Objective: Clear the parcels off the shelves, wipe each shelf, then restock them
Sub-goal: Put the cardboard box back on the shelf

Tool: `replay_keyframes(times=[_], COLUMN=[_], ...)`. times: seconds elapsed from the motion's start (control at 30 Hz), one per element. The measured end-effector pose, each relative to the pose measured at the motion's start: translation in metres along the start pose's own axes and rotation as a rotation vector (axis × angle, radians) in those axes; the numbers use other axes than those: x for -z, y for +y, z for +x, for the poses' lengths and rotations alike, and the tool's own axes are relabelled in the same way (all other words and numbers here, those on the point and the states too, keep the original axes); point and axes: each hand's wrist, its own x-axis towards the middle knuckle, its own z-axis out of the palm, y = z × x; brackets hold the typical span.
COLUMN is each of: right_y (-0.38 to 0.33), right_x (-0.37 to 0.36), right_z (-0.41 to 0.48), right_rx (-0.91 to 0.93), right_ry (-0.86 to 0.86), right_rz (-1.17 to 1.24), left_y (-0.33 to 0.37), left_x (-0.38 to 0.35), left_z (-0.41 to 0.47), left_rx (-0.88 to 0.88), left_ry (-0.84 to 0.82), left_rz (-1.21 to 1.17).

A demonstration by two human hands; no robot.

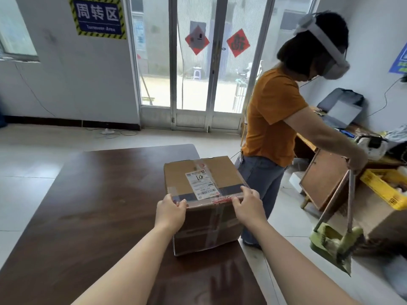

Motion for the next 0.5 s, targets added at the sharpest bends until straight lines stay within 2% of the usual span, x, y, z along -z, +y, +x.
replay_keyframes(times=[0.13, 0.33, 0.5], right_y=[0.015, 0.035, 0.045], right_x=[-0.006, -0.01, -0.013], right_z=[0.019, 0.036, 0.043], right_rx=[0.001, 0.077, 0.123], right_ry=[0.001, -0.16, -0.114], right_rz=[-0.04, 0.008, 0.094], left_y=[-0.007, -0.017, -0.027], left_x=[-0.012, -0.026, -0.036], left_z=[0.013, 0.029, 0.034], left_rx=[-0.045, -0.057, -0.105], left_ry=[-0.06, -0.126, -0.1], left_rz=[0.002, -0.018, -0.012])
